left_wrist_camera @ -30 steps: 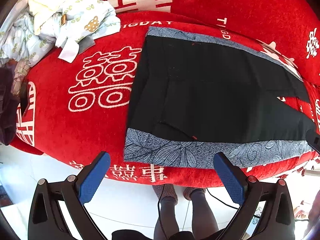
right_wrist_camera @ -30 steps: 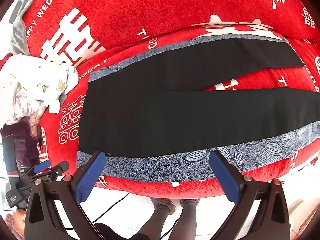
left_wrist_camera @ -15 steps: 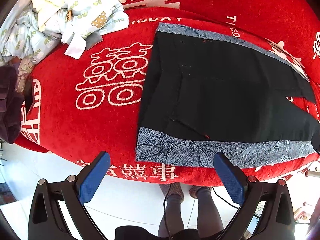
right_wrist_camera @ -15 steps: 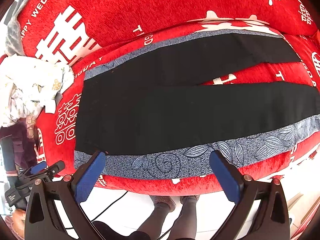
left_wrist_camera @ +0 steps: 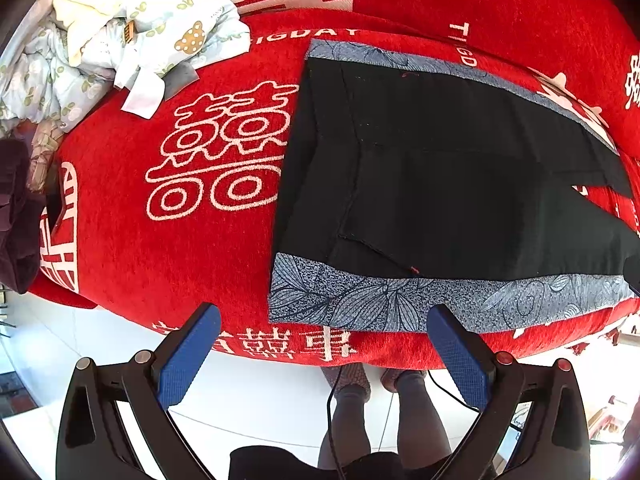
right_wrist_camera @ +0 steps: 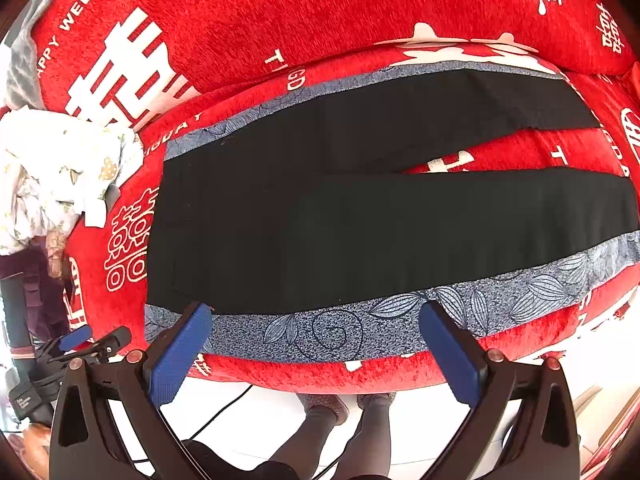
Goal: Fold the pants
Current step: 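Move both grippers toward the waistband of the black trousers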
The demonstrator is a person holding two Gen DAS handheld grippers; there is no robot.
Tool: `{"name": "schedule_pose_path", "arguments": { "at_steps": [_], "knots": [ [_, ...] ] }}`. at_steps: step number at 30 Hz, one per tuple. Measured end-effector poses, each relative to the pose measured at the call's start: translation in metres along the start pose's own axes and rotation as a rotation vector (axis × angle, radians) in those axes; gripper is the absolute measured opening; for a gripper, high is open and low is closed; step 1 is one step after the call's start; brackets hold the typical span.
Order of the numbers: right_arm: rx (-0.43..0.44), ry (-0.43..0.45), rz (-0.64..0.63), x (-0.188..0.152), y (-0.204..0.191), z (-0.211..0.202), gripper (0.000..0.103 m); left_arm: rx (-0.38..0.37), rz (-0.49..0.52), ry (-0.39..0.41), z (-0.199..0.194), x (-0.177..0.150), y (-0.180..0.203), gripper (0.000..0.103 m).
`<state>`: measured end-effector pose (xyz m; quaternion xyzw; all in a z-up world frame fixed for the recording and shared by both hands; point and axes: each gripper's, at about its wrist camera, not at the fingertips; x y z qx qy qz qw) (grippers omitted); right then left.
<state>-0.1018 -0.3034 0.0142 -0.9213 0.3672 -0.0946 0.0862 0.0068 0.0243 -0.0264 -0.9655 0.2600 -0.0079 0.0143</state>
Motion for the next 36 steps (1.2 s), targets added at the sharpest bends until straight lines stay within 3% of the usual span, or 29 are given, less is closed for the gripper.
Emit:
{"name": "schedule_pose_path", "arguments": {
  "at_steps": [19,36],
  "knots": [
    [-0.024,-0.041,-0.003,-0.016,-0.006,0.02,0.103,0.012,0.015,-0.076,0.027,-0.013,0.007,0.103],
    [-0.045,-0.056,0.006,-0.024,-0.009,0.026,0.103,0.018,0.03,-0.088,0.035,-0.011,-0.002,0.103]
  ]
}}
Point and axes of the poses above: each gripper's, at about its wrist camera, not at the fingertips, and z roughly the way its jaws point, y to its right, x to its top, and after that the axes turned 6 degrees about -y, right-handed
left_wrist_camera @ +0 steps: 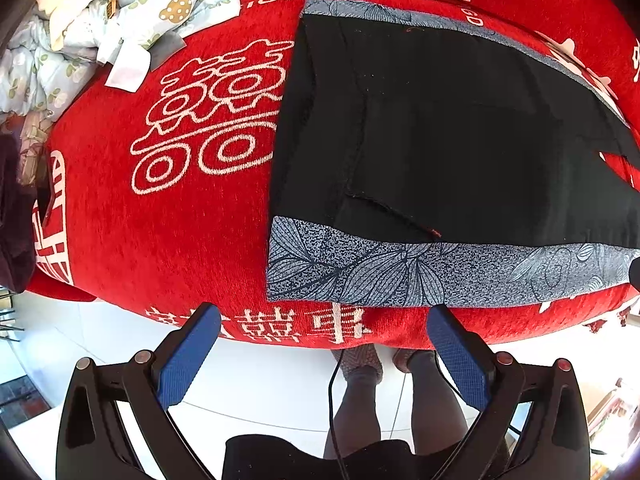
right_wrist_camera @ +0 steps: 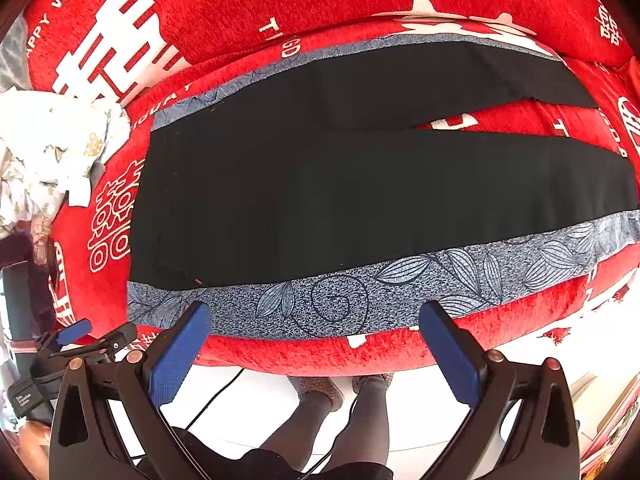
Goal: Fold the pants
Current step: 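Move both grippers toward the waistband of the black trousers, then grasp the grey waistband with the right gripper while the left gripper grasps it too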
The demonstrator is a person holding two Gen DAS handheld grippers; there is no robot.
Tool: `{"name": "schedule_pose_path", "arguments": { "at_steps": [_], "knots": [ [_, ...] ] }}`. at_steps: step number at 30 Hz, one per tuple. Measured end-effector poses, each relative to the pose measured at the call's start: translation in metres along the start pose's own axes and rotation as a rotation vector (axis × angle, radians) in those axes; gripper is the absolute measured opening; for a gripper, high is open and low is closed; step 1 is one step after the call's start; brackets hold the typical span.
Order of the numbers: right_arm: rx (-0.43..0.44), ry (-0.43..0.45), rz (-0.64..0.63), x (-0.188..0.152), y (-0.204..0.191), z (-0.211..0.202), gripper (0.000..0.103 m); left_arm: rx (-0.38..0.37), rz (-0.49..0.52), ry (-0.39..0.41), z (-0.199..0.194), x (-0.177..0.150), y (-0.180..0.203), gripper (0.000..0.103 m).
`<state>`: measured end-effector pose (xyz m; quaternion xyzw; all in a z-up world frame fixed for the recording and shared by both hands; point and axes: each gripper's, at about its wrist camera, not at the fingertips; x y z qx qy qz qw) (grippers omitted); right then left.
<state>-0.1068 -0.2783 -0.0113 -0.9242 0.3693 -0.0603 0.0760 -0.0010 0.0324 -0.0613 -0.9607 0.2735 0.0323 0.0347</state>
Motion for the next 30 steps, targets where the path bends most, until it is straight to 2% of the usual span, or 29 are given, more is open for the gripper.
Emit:
{"name": "schedule_pose_path", "arguments": {
  "at_steps": [3,25,28,30],
  "knots": [
    [0.003,0.002,0.004,-0.002,-0.002,0.002,0.103,-0.03,-0.018,-0.005,0.0,0.001,-0.002,0.103],
    [0.018,0.012,0.013,-0.006,0.001,0.005,0.103,-0.033,-0.002,0.014,0.001,0.005,0.001,0.103],
    [0.038,0.004,0.017,-0.007,0.005,0.01,0.103,-0.055,-0.015,0.021,0.005,0.005,0.001,0.103],
    [0.09,-0.006,0.023,-0.007,0.01,0.016,0.103,-0.11,-0.041,0.015,0.011,0.004,-0.001,0.103]
  ]
}}
Point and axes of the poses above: each gripper's, at about its wrist camera, not at the fingertips, and z roughly the way its jaws point, y to its right, x to its top, and after that the axes turned 6 degrees about -y, right-handed
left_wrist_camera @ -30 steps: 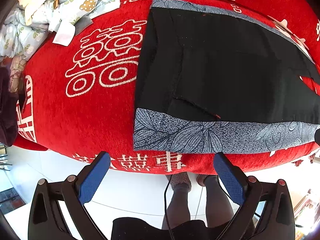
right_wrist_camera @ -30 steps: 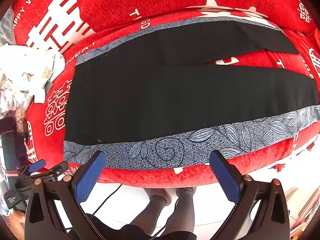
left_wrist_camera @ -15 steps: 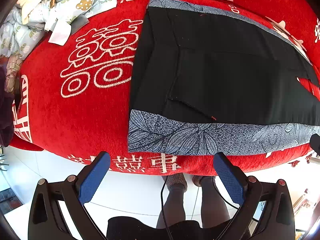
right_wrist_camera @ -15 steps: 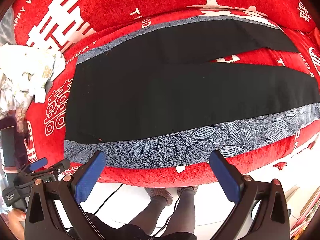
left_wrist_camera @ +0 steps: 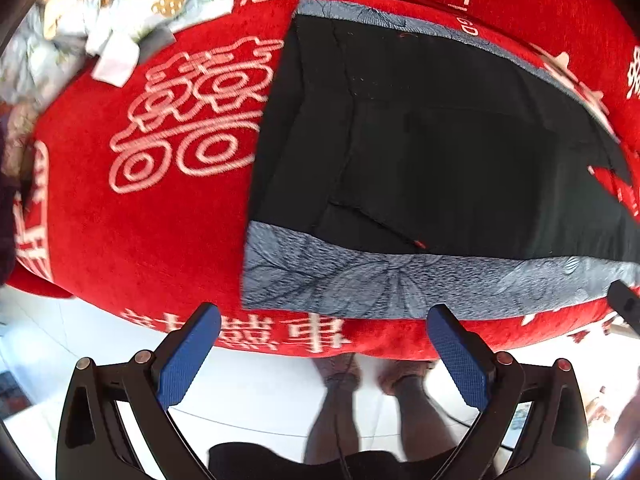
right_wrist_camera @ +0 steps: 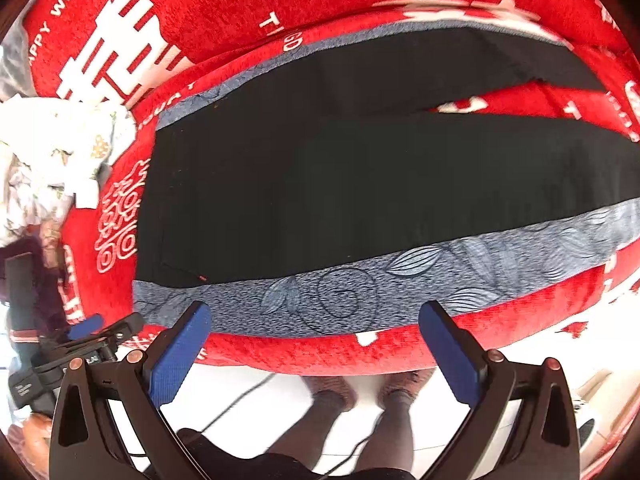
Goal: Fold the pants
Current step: 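Grasp the grey waistband with the right gripper while the left gripper grasps it too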
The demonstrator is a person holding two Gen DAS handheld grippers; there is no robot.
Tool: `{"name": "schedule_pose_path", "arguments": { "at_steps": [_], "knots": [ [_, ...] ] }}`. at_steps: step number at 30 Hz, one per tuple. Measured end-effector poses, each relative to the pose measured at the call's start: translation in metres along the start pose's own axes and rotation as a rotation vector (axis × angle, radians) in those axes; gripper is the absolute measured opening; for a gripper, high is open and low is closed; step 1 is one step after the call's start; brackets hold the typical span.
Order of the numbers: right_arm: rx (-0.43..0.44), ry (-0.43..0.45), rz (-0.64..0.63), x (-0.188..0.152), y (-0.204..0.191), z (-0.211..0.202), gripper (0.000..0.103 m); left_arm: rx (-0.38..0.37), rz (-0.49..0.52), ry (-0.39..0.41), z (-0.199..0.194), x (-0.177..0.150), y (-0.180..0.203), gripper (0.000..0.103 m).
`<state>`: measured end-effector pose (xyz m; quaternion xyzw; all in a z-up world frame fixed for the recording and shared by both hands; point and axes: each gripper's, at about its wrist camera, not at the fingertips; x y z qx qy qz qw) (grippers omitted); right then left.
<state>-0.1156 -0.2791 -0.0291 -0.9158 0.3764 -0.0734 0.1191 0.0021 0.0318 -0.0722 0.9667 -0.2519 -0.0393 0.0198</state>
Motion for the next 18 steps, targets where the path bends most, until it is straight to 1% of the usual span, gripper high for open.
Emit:
{"name": "schedule_pose_path", "arguments": {
  "at_steps": [2,3,5,6,7,8,9,10,12,13,15,18],
  "knots": [
    [0.072,-0.016,0.01,0.0,0.007,0.007,0.103,-0.066,-0.04,0.004,0.007,-0.001,-0.005,0.103],
    [0.138,-0.032,0.019,0.0,0.014,0.013,0.103,-0.098,-0.062,0.004,0.011,-0.002,-0.009,0.103],
    [0.22,-0.056,0.026,-0.002,0.023,0.023,0.101,-0.162,-0.104,0.013,0.022,-0.004,-0.016,0.103],
    [0.261,-0.075,0.032,-0.004,0.029,0.03,0.098,-0.182,-0.117,0.011,0.027,-0.005,-0.019,0.103],
    [0.298,-0.093,0.044,-0.006,0.035,0.038,0.089,-0.218,-0.132,0.002,0.034,-0.007,-0.022,0.103],
    [0.319,-0.103,0.052,-0.008,0.04,0.043,0.084,-0.243,-0.142,-0.007,0.039,-0.009,-0.025,0.103],
    [0.357,-0.138,0.078,-0.012,0.05,0.056,0.08,-0.275,-0.156,-0.019,0.047,-0.013,-0.028,0.103],
    [0.373,-0.151,0.092,-0.014,0.056,0.062,0.08,-0.313,-0.172,-0.034,0.056,-0.017,-0.032,0.103],
    [0.436,-0.191,0.152,-0.024,0.075,0.082,0.08,-0.364,-0.201,-0.061,0.069,-0.022,-0.036,0.103],
    [0.46,-0.203,0.178,-0.027,0.084,0.088,0.08,-0.401,-0.219,-0.08,0.078,-0.026,-0.037,0.103],
    [0.498,-0.212,0.228,-0.034,0.098,0.099,0.08,-0.443,-0.244,-0.097,0.09,-0.027,-0.038,0.103],
    [0.571,-0.196,0.27,-0.035,0.111,0.105,0.08,-0.5,-0.27,-0.068,0.094,-0.021,-0.033,0.103]
  ]
}}
Point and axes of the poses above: each gripper's, at about its wrist camera, not at the fingertips, and z roughly the way its jaws point, y to its right, x to its top, and after that the axes turned 6 degrees about -y, right-handed
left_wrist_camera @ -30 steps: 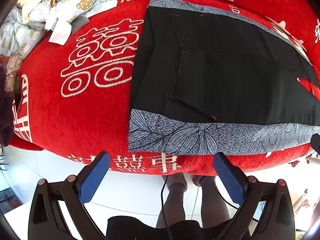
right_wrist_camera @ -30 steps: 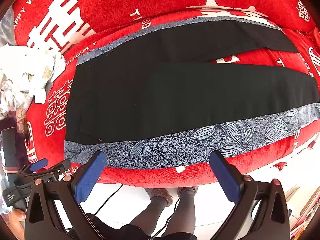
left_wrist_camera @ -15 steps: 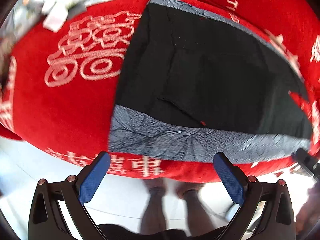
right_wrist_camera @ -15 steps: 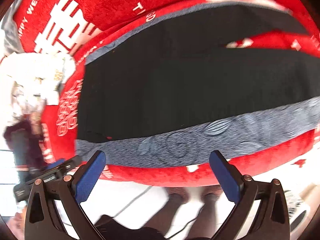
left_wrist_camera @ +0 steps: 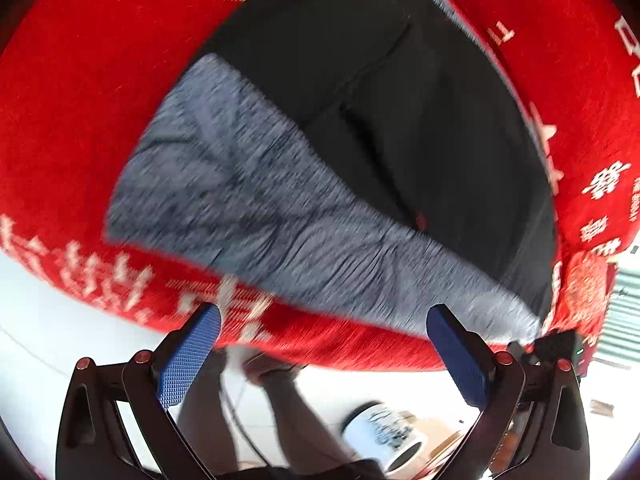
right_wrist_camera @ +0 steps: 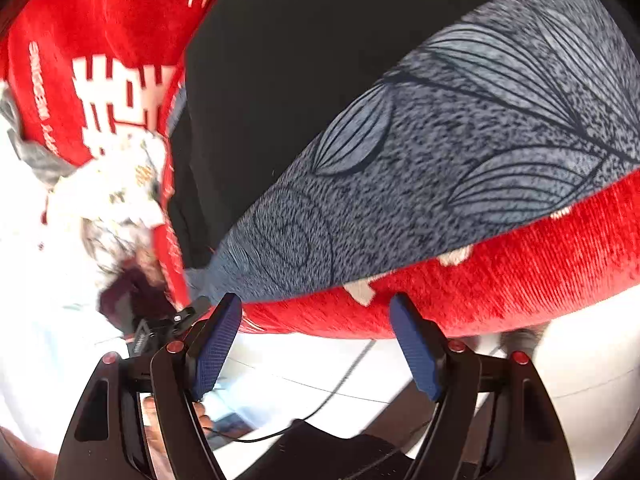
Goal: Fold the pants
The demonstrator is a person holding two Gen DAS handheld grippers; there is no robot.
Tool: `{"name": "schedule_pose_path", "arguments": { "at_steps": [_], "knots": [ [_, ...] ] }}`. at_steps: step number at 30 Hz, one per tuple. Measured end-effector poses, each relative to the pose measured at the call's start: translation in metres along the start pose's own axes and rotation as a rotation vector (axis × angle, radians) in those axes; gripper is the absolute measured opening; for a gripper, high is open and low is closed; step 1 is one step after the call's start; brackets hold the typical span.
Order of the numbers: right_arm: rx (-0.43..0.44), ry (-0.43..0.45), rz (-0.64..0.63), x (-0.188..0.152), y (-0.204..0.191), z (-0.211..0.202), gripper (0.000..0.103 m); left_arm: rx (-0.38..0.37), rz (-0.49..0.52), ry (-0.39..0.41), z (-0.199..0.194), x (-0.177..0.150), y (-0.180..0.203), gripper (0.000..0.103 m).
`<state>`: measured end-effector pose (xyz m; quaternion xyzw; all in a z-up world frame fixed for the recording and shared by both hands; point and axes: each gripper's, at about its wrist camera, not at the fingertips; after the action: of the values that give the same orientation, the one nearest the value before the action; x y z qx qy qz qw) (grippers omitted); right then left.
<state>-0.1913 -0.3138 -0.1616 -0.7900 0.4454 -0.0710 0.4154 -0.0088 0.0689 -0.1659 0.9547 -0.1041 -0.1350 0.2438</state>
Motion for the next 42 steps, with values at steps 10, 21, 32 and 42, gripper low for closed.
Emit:
{"name": "schedule_pose_path", "arguments": {
  "at_steps": [10,21,32,42],
  "knots": [
    [0.162,0.063,0.02,0.016,0.005,0.002,0.08,-0.015,0.017,0.033,-0.003,0.033,0.019,0.088],
    [0.095,0.185,0.16,0.014,0.015,-0.017,0.007,0.037,0.127,-0.001,-0.019,0.037,0.033,0.027],
    [-0.041,0.235,-0.23,0.103,-0.138,-0.09,0.007,-0.062,0.268,0.21,-0.109,0.094,0.113,0.029],
    [-0.114,0.086,-0.307,0.269,-0.154,-0.043,0.011,0.225,0.129,0.396,-0.075,0.221,0.143,0.088]
  ]
}}
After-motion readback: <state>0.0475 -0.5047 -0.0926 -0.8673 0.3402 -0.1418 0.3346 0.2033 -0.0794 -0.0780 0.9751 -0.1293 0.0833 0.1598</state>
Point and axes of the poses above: each gripper's, at about its wrist camera, not at the fingertips, and z roughly the way its jaws point, y to its right, x to its top, and after that the axes turned 6 degrees about -y, right-handed
